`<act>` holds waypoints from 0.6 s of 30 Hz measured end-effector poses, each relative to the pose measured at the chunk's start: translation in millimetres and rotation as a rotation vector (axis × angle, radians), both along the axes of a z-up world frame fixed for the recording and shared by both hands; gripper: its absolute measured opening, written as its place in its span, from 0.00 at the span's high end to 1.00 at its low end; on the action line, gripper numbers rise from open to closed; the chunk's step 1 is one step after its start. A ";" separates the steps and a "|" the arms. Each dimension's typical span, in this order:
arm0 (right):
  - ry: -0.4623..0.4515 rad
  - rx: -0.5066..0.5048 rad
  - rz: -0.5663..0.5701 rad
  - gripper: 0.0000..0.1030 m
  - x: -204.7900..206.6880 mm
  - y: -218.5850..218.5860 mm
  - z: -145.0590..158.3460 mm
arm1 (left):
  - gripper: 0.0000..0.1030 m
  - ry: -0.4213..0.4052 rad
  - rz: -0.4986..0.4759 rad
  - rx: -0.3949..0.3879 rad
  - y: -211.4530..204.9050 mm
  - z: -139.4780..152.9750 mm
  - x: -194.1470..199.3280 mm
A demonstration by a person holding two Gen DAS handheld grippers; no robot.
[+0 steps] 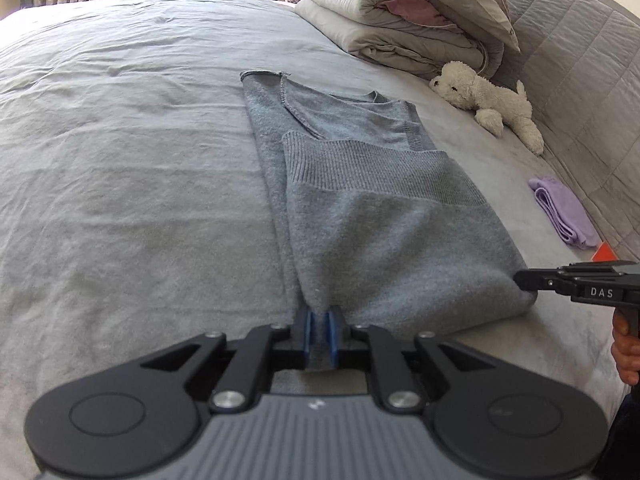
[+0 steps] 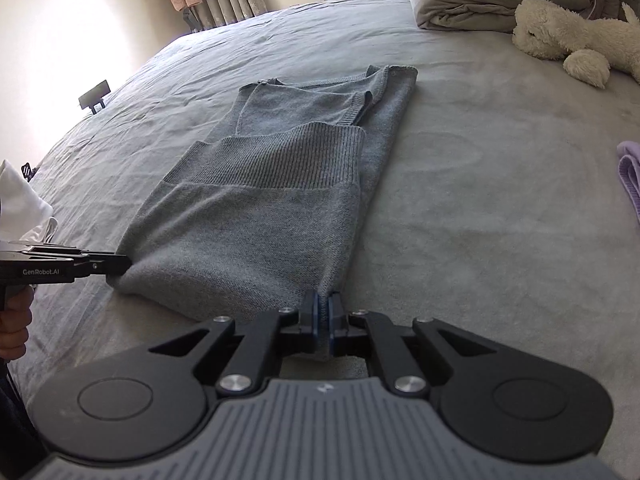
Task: Fold clothes
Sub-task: 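Open both grippers and withdraw them from the folded sweater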
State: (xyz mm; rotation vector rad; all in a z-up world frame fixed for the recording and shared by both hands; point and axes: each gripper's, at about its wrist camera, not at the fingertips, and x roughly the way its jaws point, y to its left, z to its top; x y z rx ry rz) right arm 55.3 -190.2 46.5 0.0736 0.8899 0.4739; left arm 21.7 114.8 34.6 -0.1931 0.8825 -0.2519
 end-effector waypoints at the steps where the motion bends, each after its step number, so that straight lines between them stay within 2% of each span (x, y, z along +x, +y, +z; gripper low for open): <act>1: -0.006 -0.003 -0.005 0.93 -0.1 -1.1 1.6 | 0.83 -0.002 0.011 0.008 0.5 1.8 0.2; 2: -0.015 -0.008 -0.019 0.83 -0.3 -2.9 3.2 | 0.69 -0.006 0.036 0.017 2.3 4.0 0.1; 3: -0.029 -0.014 -0.033 0.81 -0.7 -4.7 5.0 | 0.63 -0.015 0.064 0.024 5.3 6.4 -0.3; 5: -0.083 -0.030 -0.067 0.81 -2.5 -7.5 10.0 | 0.63 -0.049 0.118 0.031 13.1 14.1 -1.7; 8: -0.174 0.004 -0.036 0.81 -9.5 -2.8 21.2 | 0.63 -0.134 0.134 0.046 13.0 27.7 -7.3; 11: -0.211 0.021 0.039 0.81 -14.5 14.2 23.0 | 0.62 -0.185 0.060 0.075 -11.2 32.8 -15.7; 14: -0.195 -0.032 0.125 0.81 -16.8 43.0 12.4 | 0.58 -0.228 -0.051 0.125 -45.6 28.6 -25.1; 18: -0.193 -0.060 0.158 0.81 -16.9 63.7 4.2 | 0.57 -0.219 -0.103 0.146 -66.6 15.4 -21.1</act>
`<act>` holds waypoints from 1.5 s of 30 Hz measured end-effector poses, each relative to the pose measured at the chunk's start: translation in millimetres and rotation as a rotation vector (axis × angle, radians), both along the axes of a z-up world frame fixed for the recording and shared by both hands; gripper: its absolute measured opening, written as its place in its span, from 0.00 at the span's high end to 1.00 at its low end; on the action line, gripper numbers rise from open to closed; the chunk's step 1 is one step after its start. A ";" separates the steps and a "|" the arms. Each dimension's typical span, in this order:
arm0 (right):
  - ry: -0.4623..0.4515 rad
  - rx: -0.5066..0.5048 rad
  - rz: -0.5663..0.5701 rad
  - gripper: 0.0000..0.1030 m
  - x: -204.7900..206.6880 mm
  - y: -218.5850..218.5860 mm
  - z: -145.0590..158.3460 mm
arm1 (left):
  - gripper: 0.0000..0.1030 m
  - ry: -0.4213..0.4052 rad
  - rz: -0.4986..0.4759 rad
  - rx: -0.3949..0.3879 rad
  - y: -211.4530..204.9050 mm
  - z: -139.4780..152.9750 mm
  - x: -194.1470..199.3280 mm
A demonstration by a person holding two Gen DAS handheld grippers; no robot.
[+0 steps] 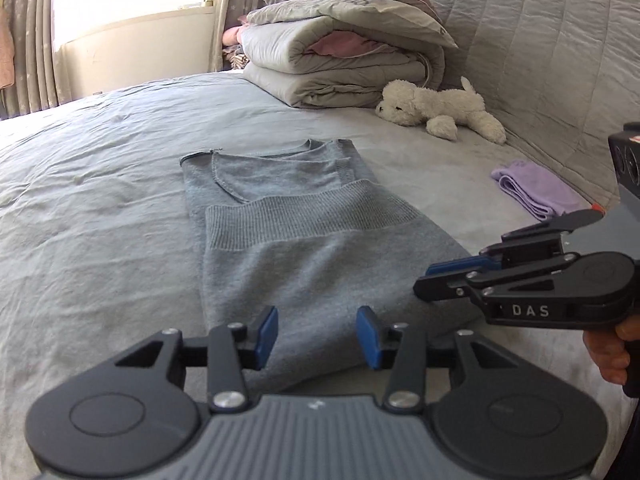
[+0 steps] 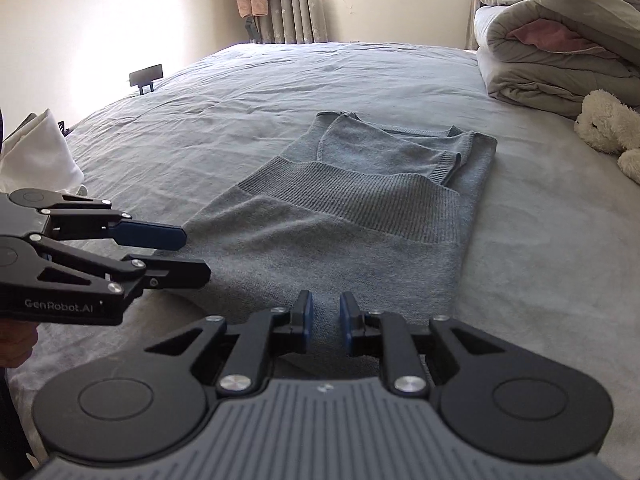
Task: Fold clothes
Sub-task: 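Open both grippers and withdraw them from the folded sweater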
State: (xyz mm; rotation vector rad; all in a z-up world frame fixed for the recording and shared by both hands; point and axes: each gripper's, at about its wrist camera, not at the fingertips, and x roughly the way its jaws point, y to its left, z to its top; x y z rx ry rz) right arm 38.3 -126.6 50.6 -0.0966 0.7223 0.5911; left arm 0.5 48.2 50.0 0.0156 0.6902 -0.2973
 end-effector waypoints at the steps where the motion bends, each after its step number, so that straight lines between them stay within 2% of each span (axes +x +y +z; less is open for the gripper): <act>1: 0.003 -0.003 0.002 0.81 0.6 3.3 -1.6 | 0.57 0.008 0.000 -0.007 -1.1 -3.5 2.5; 3: 0.019 -0.029 0.010 0.80 1.3 9.8 -7.9 | 0.57 0.030 0.004 -0.016 -1.7 -10.2 7.8; 5: 0.029 -0.059 0.018 0.74 1.2 15.4 -15.8 | 0.57 0.047 0.013 -0.010 -2.0 -17.1 11.0; 8: 0.003 -0.105 0.035 0.74 -2.1 20.8 -20.4 | 0.56 0.063 0.020 -0.001 -2.3 -25.1 13.3; 13: 0.025 -0.084 0.030 0.75 2.9 11.8 -19.0 | 0.56 0.058 0.009 0.004 -0.1 -25.1 10.6; 19: 0.007 -0.109 0.026 0.75 2.7 8.9 -16.6 | 0.56 0.068 0.020 -0.008 3.0 -23.0 11.5; 30: 0.023 -0.119 -0.067 0.75 15.3 -20.9 -13.1 | 0.54 0.093 0.073 -0.056 25.5 -19.8 11.2; 33: 0.022 -0.121 -0.074 0.75 15.4 -20.7 -13.9 | 0.54 0.089 0.070 -0.046 25.0 -20.1 9.4; 37: 0.011 -0.132 -0.075 0.67 13.2 -14.2 -17.0 | 0.53 0.072 0.052 0.004 19.1 -22.9 7.6; 42: 0.005 -0.132 -0.075 0.66 13.2 -14.2 -16.3 | 0.53 0.085 0.063 -0.028 23.9 -20.0 10.9; 45: -0.004 -0.133 -0.074 0.65 11.9 -13.1 -15.4 | 0.52 0.059 0.076 -0.030 25.2 -14.8 9.7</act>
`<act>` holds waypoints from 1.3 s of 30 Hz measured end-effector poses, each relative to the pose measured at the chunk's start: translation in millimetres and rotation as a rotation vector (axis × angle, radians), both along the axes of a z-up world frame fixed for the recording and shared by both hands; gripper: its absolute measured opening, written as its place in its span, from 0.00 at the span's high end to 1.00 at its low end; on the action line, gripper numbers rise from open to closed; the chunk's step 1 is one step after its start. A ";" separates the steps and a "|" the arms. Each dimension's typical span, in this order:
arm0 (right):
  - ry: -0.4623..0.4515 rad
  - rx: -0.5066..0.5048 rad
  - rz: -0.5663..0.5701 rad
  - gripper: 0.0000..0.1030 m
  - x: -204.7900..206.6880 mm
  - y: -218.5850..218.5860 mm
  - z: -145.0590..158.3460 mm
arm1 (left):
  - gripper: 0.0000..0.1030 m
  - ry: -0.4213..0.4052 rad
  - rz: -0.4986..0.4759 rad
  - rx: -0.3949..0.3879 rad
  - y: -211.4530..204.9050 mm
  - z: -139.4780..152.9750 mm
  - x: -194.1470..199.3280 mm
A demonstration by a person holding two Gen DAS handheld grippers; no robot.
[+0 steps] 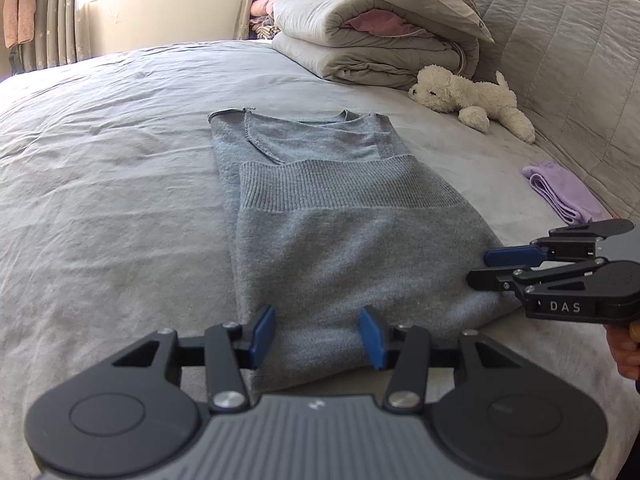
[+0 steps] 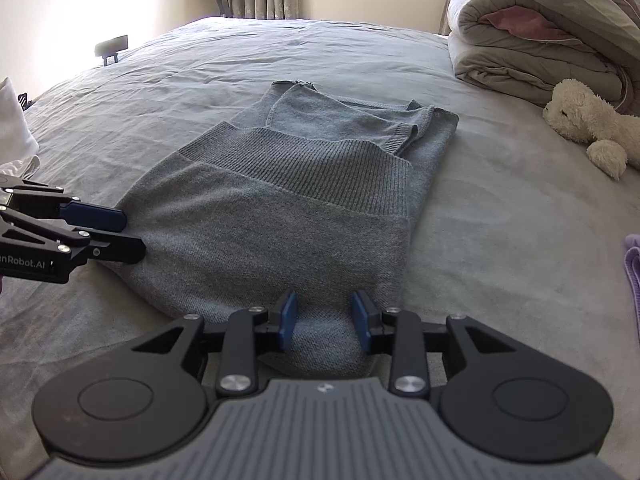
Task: Fold clothes
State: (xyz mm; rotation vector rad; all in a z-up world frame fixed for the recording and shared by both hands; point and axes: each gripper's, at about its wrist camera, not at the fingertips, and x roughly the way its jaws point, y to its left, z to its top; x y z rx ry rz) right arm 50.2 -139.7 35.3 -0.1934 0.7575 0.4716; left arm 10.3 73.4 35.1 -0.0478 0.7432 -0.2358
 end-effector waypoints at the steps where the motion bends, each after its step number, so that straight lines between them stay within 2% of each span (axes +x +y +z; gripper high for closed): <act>1: -0.003 -0.001 0.002 0.63 -0.6 1.0 0.3 | 0.51 -0.018 0.001 0.011 -0.5 1.9 -0.9; 3: -0.010 0.000 0.008 0.59 -1.6 2.8 1.3 | 0.48 -0.042 0.007 0.020 -0.4 4.6 -0.8; 6: -0.021 0.009 0.013 0.54 -3.1 4.8 3.7 | 0.47 -0.037 0.026 -0.006 3.2 5.2 3.3; 10: -0.057 0.022 -0.009 0.49 -3.3 4.3 7.7 | 0.46 -0.016 0.043 0.006 2.8 -0.7 8.5; 13: -0.035 0.010 -0.033 0.45 2.7 1.8 3.7 | 0.41 0.029 0.076 0.022 4.6 -10.8 13.0; 16: -0.009 -0.018 -0.064 0.33 6.6 2.3 -3.4 | 0.40 0.046 0.092 -0.020 9.6 -11.2 14.4; 19: -0.005 0.000 -0.072 0.32 7.8 -0.3 -1.0 | 0.40 0.045 0.092 -0.020 9.6 -11.0 13.1; 27: -0.085 0.050 -0.071 0.32 1.9 -3.8 11.8 | 0.40 0.011 0.144 -0.055 26.6 2.6 16.2; 28: -0.093 0.057 -0.071 0.35 1.7 -4.3 13.1 | 0.40 0.004 0.147 -0.052 27.3 3.6 16.7; 29: -0.096 0.062 -0.068 0.49 1.8 -4.0 13.5 | 0.40 -0.002 0.145 -0.047 26.3 3.8 16.8; 31: -0.100 0.068 -0.064 0.71 2.2 -3.2 14.0 | 0.40 -0.013 0.141 -0.037 24.0 4.2 17.0; 34: -0.081 0.054 -0.061 0.76 4.6 -0.4 9.6 | 0.40 -0.009 0.126 -0.013 17.6 1.1 19.9; 37: -0.037 0.035 -0.071 0.76 9.1 1.7 1.7 | 0.40 0.035 0.137 0.026 14.0 -8.6 24.5; 39: -0.032 0.029 -0.072 0.75 9.9 2.9 0.0 | 0.39 0.038 0.141 0.019 15.7 -9.9 24.9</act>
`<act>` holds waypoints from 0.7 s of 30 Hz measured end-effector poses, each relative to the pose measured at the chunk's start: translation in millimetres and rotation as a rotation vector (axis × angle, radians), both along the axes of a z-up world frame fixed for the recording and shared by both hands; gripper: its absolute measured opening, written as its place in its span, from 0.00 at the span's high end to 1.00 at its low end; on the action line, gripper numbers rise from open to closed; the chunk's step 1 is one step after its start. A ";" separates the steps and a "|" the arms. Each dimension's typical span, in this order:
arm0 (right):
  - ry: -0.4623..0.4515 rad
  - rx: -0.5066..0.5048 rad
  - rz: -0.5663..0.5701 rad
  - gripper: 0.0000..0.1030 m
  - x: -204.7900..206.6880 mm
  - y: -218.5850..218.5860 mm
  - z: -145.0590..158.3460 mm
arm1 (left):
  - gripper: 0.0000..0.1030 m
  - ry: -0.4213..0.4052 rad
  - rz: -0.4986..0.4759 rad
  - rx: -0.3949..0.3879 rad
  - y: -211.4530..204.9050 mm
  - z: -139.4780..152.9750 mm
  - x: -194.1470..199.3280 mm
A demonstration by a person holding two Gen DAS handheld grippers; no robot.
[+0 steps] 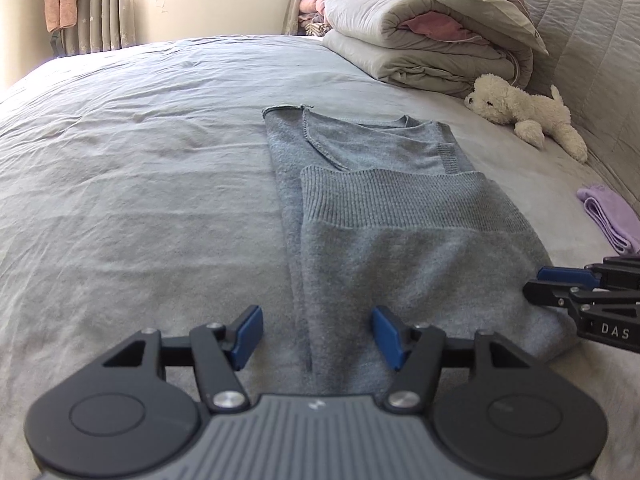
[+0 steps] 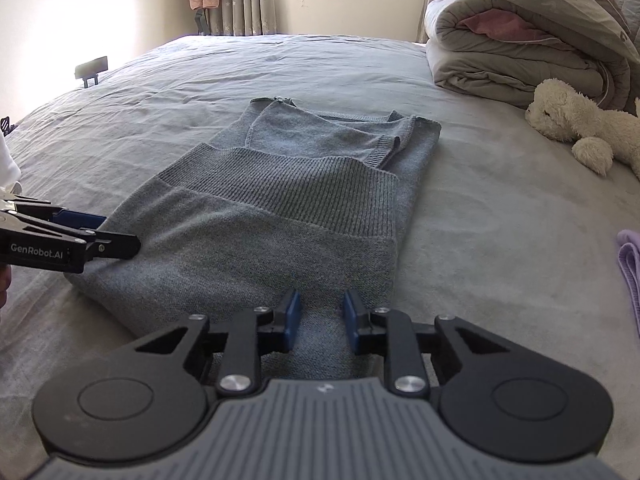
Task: Fold clothes
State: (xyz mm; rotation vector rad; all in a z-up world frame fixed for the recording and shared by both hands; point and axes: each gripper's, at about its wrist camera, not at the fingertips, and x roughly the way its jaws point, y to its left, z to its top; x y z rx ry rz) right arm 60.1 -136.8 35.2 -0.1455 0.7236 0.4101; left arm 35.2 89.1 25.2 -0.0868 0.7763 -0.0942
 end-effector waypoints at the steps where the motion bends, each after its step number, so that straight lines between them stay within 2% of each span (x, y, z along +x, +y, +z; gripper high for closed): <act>1: 0.000 -0.001 0.002 0.73 -0.4 0.6 0.4 | 0.38 0.001 0.002 -0.001 0.8 0.4 -0.7; 6: -0.004 0.032 -0.011 0.71 -0.7 -4.6 5.9 | 0.36 0.014 0.025 -0.015 7.9 3.1 -0.3; 11: -0.002 0.072 -0.087 0.68 5.8 -17.7 10.7 | 0.35 0.027 0.060 -0.032 16.6 3.6 2.2; 17: 0.021 0.091 -0.129 0.68 14.2 -23.1 7.6 | 0.32 0.028 0.054 0.005 15.8 3.7 1.2; 21: -0.009 0.102 -0.135 0.68 16.6 -23.8 12.1 | 0.31 0.026 0.083 -0.056 27.5 7.8 4.0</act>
